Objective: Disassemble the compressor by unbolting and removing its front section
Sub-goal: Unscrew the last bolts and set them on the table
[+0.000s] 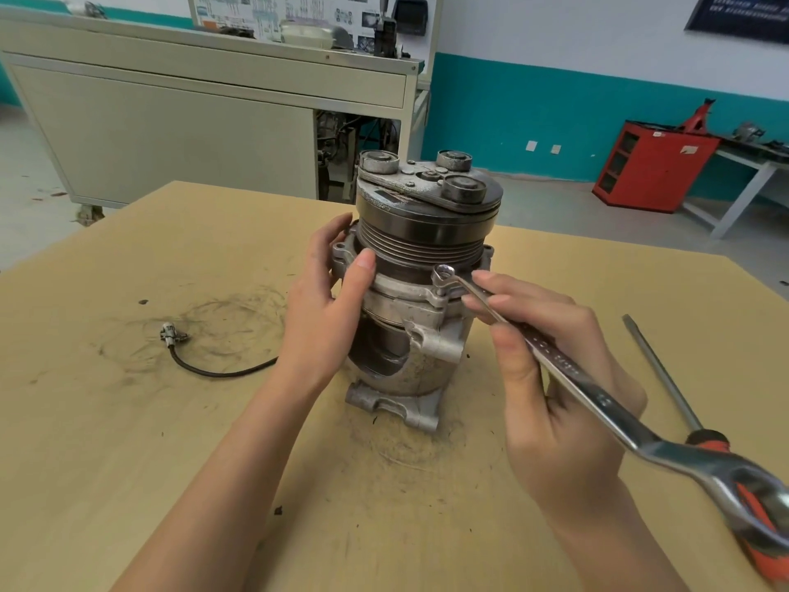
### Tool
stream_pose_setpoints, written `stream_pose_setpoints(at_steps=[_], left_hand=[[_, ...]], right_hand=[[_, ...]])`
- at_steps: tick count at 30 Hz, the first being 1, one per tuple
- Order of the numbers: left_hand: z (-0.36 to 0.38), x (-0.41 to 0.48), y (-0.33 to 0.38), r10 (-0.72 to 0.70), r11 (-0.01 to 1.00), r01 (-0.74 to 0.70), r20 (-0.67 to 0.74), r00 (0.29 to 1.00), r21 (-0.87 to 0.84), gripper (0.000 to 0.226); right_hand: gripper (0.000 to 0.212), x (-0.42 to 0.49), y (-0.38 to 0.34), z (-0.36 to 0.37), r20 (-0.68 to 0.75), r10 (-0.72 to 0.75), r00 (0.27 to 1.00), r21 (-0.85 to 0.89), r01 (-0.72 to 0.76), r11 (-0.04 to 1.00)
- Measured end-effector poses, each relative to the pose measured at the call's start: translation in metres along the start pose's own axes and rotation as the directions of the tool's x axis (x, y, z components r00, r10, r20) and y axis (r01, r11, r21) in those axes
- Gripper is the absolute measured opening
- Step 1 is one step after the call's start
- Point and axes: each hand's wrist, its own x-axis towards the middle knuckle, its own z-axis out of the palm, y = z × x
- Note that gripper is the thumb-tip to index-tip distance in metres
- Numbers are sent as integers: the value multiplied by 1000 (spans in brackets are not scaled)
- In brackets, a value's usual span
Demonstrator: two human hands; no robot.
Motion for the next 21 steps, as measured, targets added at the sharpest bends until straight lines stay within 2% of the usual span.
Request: stream_pose_setpoints(at_steps=[3,5,8,11,13,14,16,18,19,20,21], left_hand=[[0,0,0,2,1000,-2,1,1000,-1,62],[0,0,0,0,1000,0,1,1000,1,61],[1,0,1,-4,1000,4,-2,1000,0,61],[0,-1,1,-10,1000,10,3,1000,4,61],[0,-1,0,-16,1000,16,7,1000,10,60],[-1,-1,0,-17,1000,17,7,1000,14,59],[-1,0,1,-19,1000,19,3,1000,19,57],[0,0,1,-18,1000,18,0,1000,14,56],[0,0,1,-15,1000,15,0,1000,10,56],[-1,0,1,-11,1000,11,1,1000,9,55],[-1,0,1,-8,1000,8,3,1000,10,55]], right_hand=[[23,-1,0,3,22,-85,996,-83,86,993],[19,2,0,2,23,-88,996,-75,90,993],[14,7,5,-1,21,-7,1000,66,5,998],[13,12,11,-4,63,99,993,300,-113,947],[13,18,17,-6,84,247,965,477,-256,841],[13,22,20,-7,110,344,932,557,-345,756],[15,31,28,-8,212,539,815,683,-518,515],[20,38,33,-10,313,653,690,737,-610,291],[22,39,34,-10,320,674,665,747,-615,252],[23,38,35,-11,287,676,679,751,-598,281],[22,36,33,-13,220,658,720,738,-564,370]])
